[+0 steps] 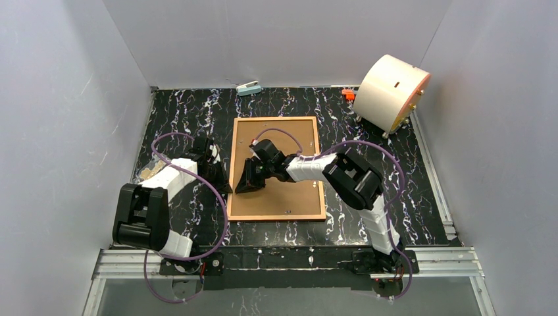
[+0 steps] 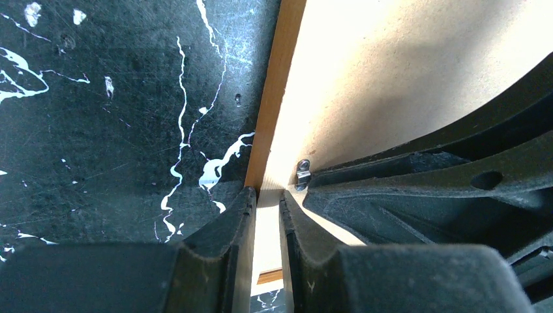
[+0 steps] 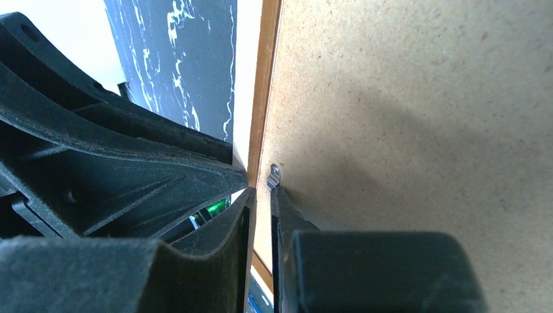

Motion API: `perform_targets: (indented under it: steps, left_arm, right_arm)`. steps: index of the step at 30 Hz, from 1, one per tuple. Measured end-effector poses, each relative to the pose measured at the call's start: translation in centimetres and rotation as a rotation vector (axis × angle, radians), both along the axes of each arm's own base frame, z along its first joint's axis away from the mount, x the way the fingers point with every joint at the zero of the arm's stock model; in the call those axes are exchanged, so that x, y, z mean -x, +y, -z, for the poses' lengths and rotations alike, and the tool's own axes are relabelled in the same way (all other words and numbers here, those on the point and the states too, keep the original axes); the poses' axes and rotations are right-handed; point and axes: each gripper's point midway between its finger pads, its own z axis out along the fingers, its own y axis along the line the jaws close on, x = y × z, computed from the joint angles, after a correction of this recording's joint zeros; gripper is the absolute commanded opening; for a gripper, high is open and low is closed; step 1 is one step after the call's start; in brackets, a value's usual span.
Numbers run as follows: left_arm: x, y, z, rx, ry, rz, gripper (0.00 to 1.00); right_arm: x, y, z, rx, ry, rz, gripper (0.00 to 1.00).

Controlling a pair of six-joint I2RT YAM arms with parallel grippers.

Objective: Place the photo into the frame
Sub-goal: Install the photo frame at the center of the board.

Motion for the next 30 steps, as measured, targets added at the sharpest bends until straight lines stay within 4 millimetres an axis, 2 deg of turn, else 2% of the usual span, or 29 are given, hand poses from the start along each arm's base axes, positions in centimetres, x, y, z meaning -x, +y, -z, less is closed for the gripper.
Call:
perform_targets:
  steps: [16, 24, 30]
  left_arm:
    - [0.0, 0.0, 0.0, 0.0, 0.0, 0.0, 0.0]
    - [0.0, 0.0, 0.0, 0.0, -0.001, 0.001, 0.0]
    - [-0.1, 0.1, 0.0, -0.002, -0.002, 0.0, 0.0]
  right_arm:
    - [-0.1, 0.5, 0.0, -0.096, 0.013, 0.028, 0.21]
    - [-0.3, 1.1, 0.3, -0.14, 0.022, 0.038, 0.05]
    - [-0.3, 1.2, 0.3, -0.15, 0.027, 0.04, 0.03]
